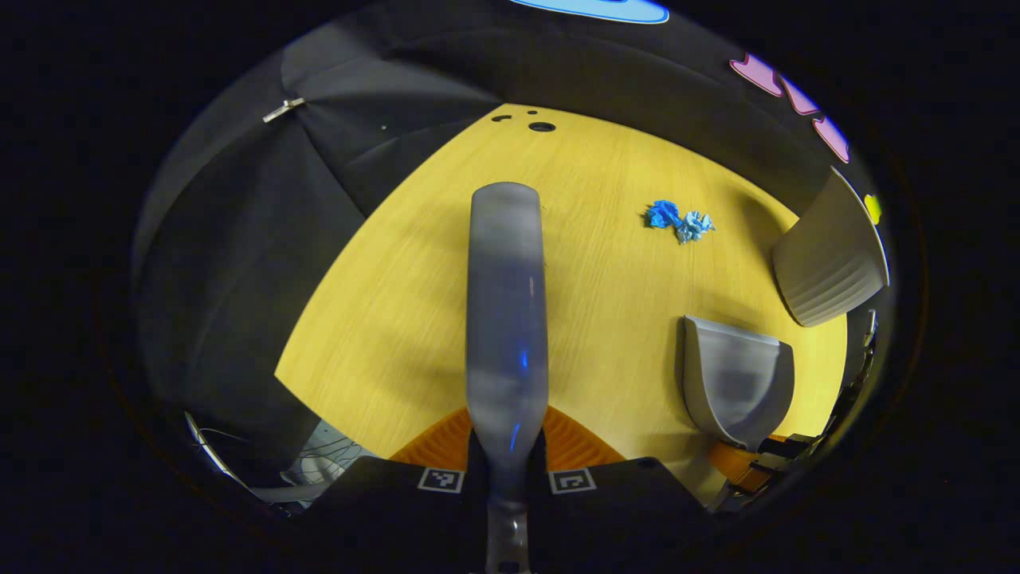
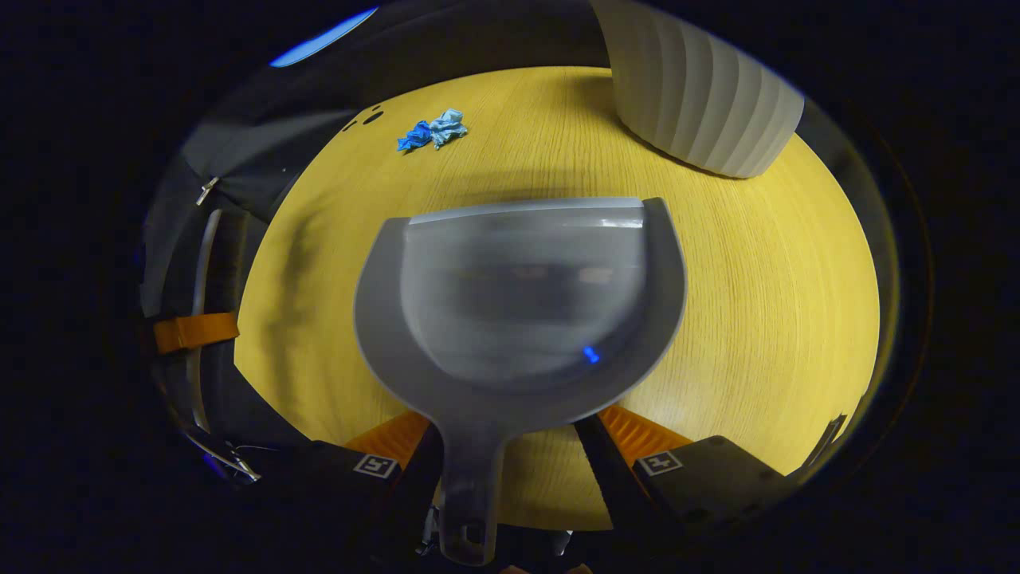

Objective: Pick up the small broom and dustpan from the desktop, sweep the trash into the dustpan with the broom, and then empty the trash into the garbage bin.

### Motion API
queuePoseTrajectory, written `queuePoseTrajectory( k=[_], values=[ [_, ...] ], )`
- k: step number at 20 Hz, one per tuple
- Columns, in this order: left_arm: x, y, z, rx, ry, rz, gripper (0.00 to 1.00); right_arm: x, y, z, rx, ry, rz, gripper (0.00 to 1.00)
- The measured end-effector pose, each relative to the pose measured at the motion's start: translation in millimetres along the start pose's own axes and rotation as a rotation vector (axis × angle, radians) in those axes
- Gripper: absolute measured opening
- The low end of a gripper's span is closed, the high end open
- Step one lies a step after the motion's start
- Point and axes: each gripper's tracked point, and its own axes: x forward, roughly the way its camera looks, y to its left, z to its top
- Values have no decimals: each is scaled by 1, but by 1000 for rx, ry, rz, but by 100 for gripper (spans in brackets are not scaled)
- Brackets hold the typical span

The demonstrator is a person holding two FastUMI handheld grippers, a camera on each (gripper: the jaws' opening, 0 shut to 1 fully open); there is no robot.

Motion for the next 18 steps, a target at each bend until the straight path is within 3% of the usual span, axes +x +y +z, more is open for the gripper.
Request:
queuePoseTrajectory(
  k=[3, 5, 7, 10, 11, 12, 13, 17, 18],
  values=[
    [-8, -8, 4, -27, -2, -26, 24, 2, 3, 0, -16, 4, -18, 86],
    [-2, -10, 15, 22, -6, -35, 24, 5, 4, -4, -16, 24, -27, 77],
    [8, -15, 32, 93, -18, -52, 24, 10, 5, -3, -22, 41, -30, 36],
    [30, -33, 59, 198, -13, -141, 24, 12, 7, -4, -25, 84, -16, 37],
    [41, -36, 71, 245, -8, -154, 24, 11, 7, -6, -27, 99, -1, 30],
    [52, -38, 84, 302, -12, -162, 24, 8, 3, -8, -32, 102, -2, 44],
    [62, -40, 97, 364, -8, -165, 24, 8, -1, -8, -52, 101, -3, 36],
    [103, -55, 135, 561, 30, -184, 28, 6, -9, -15, -112, 131, -23, 35],
    [113, -58, 144, 600, 44, -184, 24, 7, -10, -15, -118, 134, -25, 34]
  ],
)
